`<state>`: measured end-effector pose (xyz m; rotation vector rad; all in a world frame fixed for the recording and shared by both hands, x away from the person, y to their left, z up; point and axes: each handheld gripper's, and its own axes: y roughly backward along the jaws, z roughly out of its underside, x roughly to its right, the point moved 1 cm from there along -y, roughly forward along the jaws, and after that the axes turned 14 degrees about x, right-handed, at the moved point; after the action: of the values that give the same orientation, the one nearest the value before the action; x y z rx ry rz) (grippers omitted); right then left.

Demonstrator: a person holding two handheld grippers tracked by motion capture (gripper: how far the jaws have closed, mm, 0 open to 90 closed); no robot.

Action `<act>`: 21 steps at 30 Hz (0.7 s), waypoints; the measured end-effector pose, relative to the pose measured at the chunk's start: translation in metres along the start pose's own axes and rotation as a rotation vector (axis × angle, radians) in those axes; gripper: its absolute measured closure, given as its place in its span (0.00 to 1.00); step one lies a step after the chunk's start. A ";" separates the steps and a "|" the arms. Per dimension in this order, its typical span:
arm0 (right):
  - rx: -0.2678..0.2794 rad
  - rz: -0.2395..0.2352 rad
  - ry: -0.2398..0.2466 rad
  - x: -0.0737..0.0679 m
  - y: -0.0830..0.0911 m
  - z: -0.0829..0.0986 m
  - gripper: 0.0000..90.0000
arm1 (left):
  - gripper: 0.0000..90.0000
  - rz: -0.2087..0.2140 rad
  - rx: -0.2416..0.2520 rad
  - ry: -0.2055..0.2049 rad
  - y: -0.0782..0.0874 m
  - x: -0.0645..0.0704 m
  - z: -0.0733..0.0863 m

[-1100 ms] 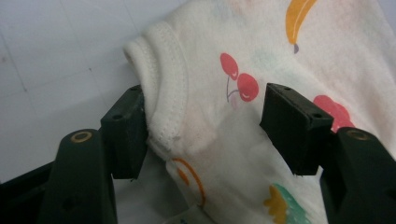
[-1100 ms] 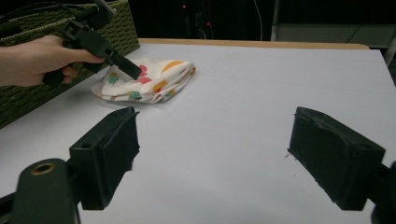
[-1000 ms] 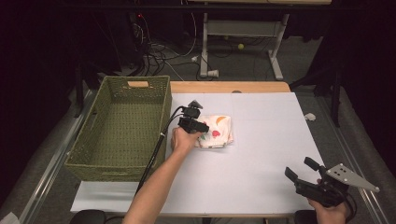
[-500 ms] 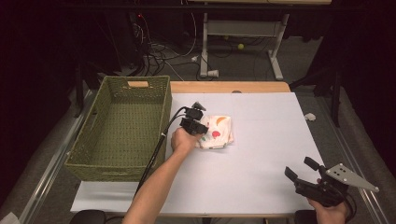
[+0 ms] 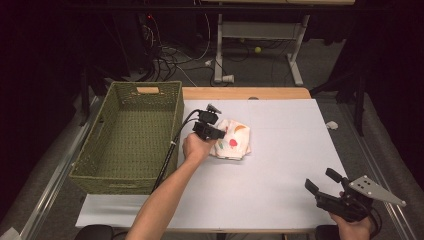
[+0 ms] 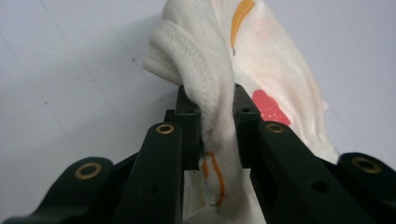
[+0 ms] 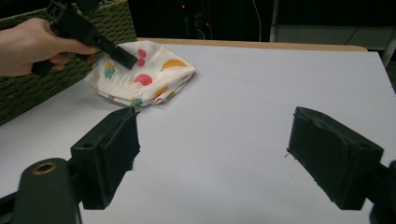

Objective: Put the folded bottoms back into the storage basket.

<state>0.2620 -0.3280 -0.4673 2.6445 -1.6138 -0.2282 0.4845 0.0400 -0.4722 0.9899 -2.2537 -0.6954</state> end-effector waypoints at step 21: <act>0.003 0.001 0.006 -0.001 0.000 0.000 0.19 | 0.84 0.064 0.050 -0.012 0.039 0.006 -0.015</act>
<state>0.2615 -0.3277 -0.4671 2.6439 -1.6152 -0.2185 0.4726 0.0550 -0.4341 0.9350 -2.3131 -0.6216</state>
